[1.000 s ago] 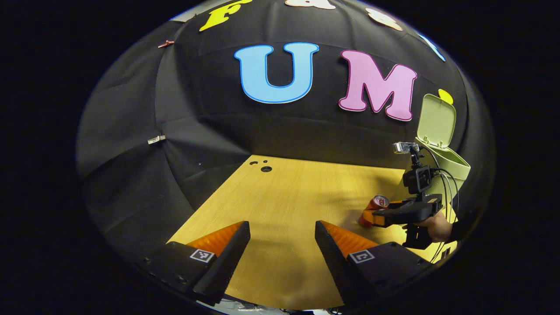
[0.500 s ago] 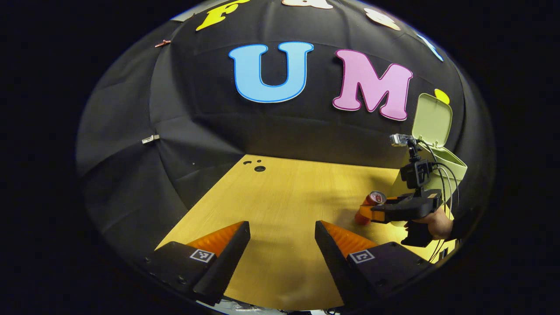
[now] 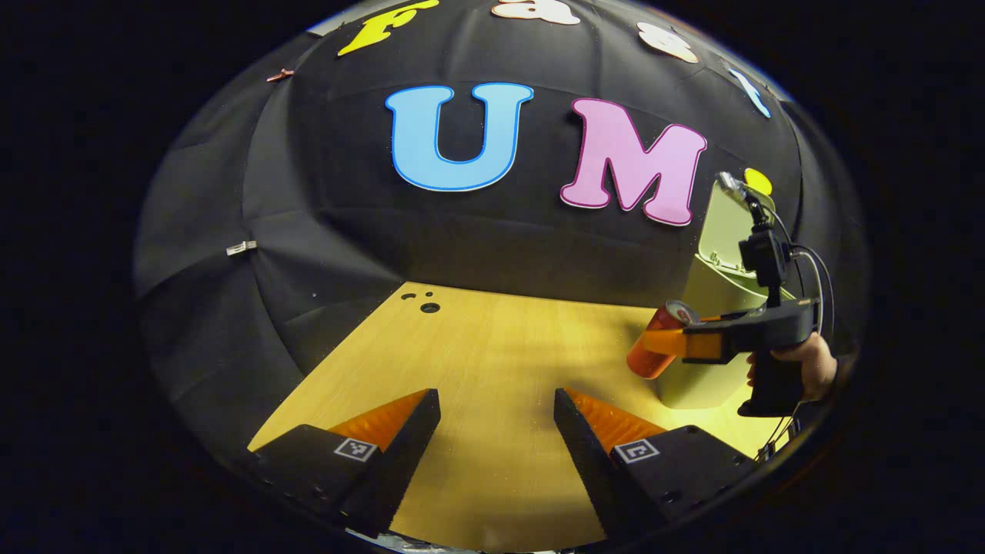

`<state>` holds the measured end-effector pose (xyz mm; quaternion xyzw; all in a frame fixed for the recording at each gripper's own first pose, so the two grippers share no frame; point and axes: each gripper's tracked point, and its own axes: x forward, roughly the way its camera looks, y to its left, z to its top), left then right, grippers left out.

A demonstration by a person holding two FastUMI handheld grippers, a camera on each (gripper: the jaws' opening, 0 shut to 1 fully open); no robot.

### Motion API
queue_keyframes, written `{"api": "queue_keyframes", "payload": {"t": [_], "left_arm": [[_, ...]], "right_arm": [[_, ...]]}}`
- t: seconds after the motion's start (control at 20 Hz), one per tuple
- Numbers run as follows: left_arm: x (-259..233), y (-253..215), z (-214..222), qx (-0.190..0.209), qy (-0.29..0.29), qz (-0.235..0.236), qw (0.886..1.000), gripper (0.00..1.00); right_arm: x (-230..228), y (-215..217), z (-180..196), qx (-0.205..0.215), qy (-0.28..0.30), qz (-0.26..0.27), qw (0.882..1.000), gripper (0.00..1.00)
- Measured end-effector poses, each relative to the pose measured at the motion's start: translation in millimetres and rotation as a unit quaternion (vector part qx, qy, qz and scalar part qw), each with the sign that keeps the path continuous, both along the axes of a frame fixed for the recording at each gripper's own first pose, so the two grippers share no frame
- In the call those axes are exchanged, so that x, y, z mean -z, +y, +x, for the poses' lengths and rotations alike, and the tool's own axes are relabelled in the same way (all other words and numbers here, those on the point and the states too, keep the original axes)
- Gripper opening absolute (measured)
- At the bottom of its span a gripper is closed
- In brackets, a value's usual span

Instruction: Press the lid of the desktop garbage bin to open it, pick up the crumpled paper on the desktop and throw it into the bin, then pick up the pop can on the desktop and drop it into the bin, and finally close the garbage bin lid.

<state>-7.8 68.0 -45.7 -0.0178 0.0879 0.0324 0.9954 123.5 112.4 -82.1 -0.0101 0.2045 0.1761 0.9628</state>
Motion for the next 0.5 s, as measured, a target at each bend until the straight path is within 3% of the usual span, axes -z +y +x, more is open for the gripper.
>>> {"api": "queue_keyframes", "payload": {"t": [0.5], "left_arm": [[19.0, 5.1, 9.3, 0.032, 0.005, -0.018, 0.999, 0.96]], "right_arm": [[-116.4, -36.9, -28.9, 0.037, -0.089, 0.041, 0.995, 0.82]]}}
